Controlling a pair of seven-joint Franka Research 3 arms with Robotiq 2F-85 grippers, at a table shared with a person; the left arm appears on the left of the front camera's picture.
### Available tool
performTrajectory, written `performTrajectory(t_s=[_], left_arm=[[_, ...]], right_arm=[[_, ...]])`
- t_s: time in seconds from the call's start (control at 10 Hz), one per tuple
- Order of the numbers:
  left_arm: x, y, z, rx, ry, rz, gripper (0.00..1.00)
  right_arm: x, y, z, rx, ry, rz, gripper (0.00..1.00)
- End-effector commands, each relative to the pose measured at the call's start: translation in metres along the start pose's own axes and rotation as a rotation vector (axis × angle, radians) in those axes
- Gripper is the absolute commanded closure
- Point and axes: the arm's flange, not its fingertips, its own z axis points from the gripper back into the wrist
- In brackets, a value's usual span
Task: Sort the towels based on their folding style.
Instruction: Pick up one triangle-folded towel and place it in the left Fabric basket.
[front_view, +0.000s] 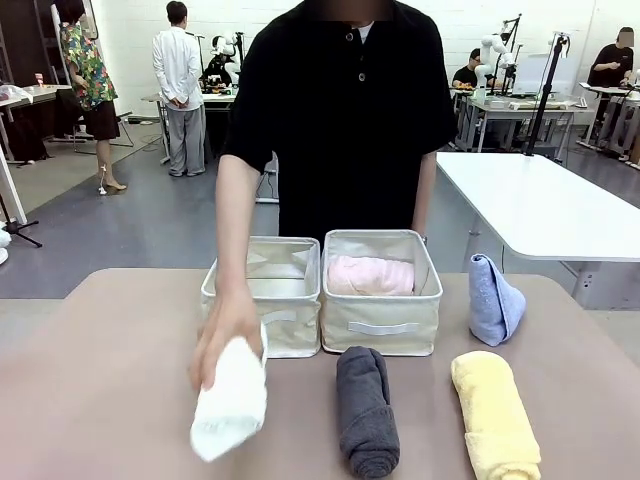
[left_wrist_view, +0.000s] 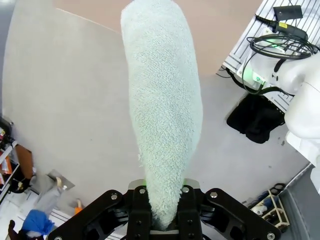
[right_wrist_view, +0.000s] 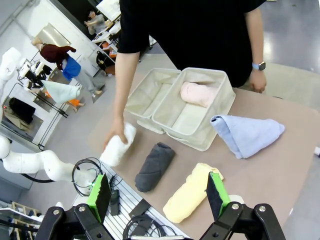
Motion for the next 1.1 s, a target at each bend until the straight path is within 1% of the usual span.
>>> performTrajectory(t_s=[0.0, 0.2, 0.3, 0.4, 0.5, 0.6, 0.7, 0.8, 1.0], left_arm=[[0.006, -0.001, -0.003, 0.023, -0.013, 0.035, 0.85], [0.000, 0.001, -0.006, 0.015, -0.024, 0.048, 0.85], [0.002, 0.006, -0.007, 0.007, -0.036, 0.036, 0.85], [0.016, 0.011, -0.005, 0.014, -0.064, -0.003, 0.85], [0.044, 0.016, 0.002, 0.041, -0.100, -0.055, 0.85], [0.082, 0.017, 0.012, 0.079, -0.127, -0.129, 0.85], [0.118, 0.022, 0.020, 0.107, -0.113, -0.194, 0.85], [0.160, 0.033, 0.027, 0.099, -0.116, -0.270, 0.85], [0.235, 0.048, 0.030, 0.063, -0.164, -0.404, 0.85]], right_arm=[[0.002, 0.001, -0.001, 0.027, -0.019, 0.011, 0.00], [0.002, 0.001, -0.001, 0.027, -0.019, 0.011, 0.00], [0.002, 0.001, -0.001, 0.027, -0.019, 0.011, 0.00], [0.002, 0.001, -0.001, 0.027, -0.019, 0.011, 0.00], [0.002, 0.001, -0.001, 0.027, -0.019, 0.011, 0.00], [0.002, 0.001, -0.001, 0.027, -0.019, 0.011, 0.00], [0.002, 0.001, -0.001, 0.027, -0.019, 0.011, 0.00], [0.002, 0.001, -0.001, 0.027, -0.019, 0.011, 0.00], [0.002, 0.001, -0.001, 0.027, -0.019, 0.011, 0.00]])
